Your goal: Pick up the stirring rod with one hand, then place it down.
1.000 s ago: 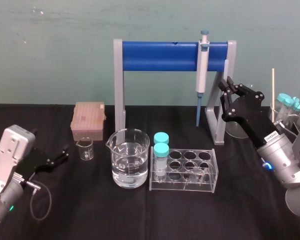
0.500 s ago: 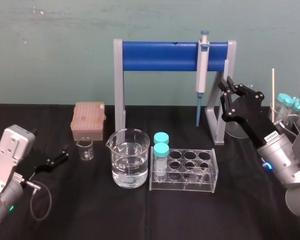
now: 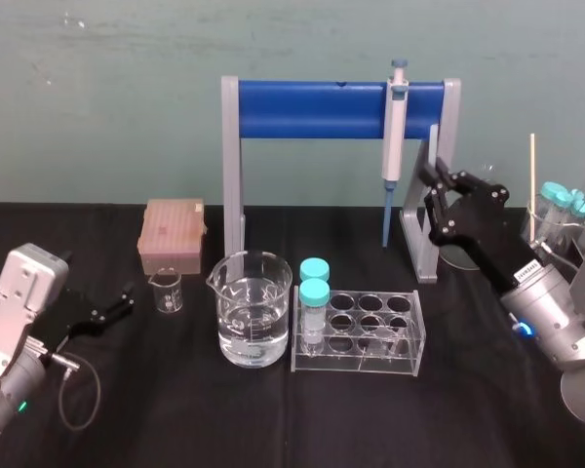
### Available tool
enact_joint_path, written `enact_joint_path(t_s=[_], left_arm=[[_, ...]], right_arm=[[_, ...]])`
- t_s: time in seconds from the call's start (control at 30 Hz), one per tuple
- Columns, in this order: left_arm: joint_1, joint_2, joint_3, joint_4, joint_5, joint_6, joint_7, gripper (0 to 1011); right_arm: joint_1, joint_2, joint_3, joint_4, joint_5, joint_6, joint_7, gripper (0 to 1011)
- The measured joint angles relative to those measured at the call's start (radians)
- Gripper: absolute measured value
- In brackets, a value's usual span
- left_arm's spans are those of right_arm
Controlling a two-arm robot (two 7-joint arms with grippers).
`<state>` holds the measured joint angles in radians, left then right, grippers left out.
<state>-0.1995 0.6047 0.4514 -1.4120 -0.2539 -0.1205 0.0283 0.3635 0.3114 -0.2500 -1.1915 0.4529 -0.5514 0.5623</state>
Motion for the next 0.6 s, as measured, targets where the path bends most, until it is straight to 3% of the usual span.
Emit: enact_joint_path(t_s=[0.3, 0.6], left_arm=[[0.000, 0.000, 0.000, 0.000, 0.000, 0.000, 0.000, 1000], [0.000, 0.000, 0.000, 0.000, 0.000, 0.000, 0.000, 1000]], right_arm=[[-0.011, -0.001, -0.011, -0.005, 0.047, 0.049, 0.097, 62], [-0.033, 0.006, -0.024, -0.022, 0.071, 0.113, 0.119, 62]])
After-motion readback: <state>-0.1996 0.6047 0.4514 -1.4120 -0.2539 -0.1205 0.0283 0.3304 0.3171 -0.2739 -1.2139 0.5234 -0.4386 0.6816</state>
